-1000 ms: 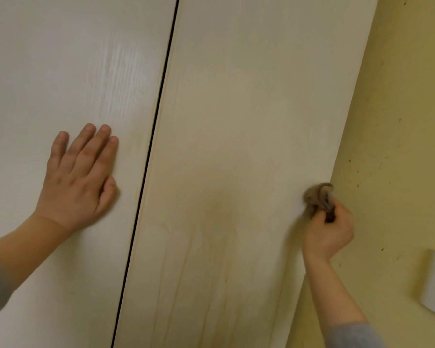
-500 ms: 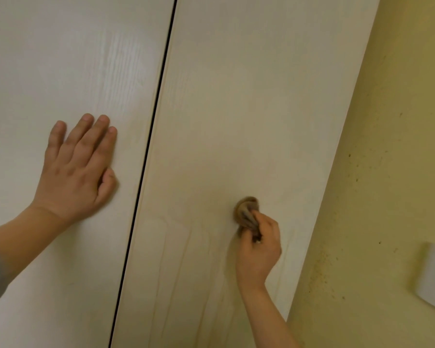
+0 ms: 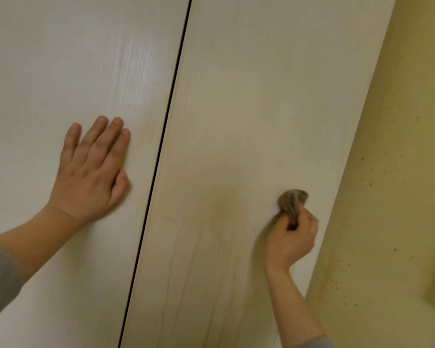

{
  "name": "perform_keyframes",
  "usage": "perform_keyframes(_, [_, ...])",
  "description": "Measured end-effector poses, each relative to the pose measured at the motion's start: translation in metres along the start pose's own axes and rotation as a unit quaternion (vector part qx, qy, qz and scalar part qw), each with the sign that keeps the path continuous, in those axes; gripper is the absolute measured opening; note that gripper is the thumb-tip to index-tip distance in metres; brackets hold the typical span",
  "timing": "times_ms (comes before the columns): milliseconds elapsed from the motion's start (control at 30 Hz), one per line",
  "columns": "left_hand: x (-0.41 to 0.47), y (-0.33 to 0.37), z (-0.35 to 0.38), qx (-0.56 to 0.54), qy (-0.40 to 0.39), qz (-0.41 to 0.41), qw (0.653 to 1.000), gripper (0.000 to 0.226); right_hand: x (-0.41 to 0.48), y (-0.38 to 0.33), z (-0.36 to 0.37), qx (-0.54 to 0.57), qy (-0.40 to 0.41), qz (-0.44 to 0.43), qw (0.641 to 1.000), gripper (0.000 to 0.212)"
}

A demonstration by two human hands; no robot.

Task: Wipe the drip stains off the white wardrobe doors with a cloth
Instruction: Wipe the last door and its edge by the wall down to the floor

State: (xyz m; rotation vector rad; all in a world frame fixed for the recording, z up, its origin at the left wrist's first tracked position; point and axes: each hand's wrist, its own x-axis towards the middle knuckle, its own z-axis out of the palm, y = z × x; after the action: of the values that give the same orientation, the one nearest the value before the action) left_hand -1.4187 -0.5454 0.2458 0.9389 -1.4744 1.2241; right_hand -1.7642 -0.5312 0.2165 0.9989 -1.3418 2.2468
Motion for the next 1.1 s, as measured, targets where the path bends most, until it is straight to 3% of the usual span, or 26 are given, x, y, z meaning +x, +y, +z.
perform_keyframes(167, [0.001,0.000,0.000,-0.007,-0.015,-0.003,1.000,0.062,-0.084,-0.040,0.022,0.088,-0.109,-0.064,0.988,0.045])
perform_keyframes(333, [0.002,-0.001,-0.001,-0.011,-0.031,-0.004,0.999,0.062,-0.139,-0.074,0.037,0.125,-0.212,-0.121,0.962,0.041])
perform_keyframes(500, [0.002,-0.002,-0.001,-0.006,-0.037,-0.004,0.999,0.061,-0.147,-0.072,0.017,0.134,-0.350,-0.204,0.904,0.038])
perform_keyframes(700, [-0.014,0.000,-0.017,-0.052,-0.040,-0.007,0.998,0.058,-0.108,-0.065,-0.001,0.128,-0.267,-0.218,0.930,0.035])
perform_keyframes(833, [-0.061,0.015,-0.026,-0.057,-0.062,-0.070,0.994,0.059,-0.091,-0.082,0.023,0.094,-0.237,-0.238,0.937,0.040])
perform_keyframes(933, [-0.080,0.012,-0.026,-0.041,-0.080,-0.069,0.994,0.058,-0.099,-0.091,0.041,0.072,-0.228,-0.241,0.941,0.042])
perform_keyframes(1100, [-0.088,0.003,-0.020,-0.023,-0.077,-0.039,0.996,0.059,-0.144,-0.075,0.034,0.073,-0.281,-0.326,0.900,0.035])
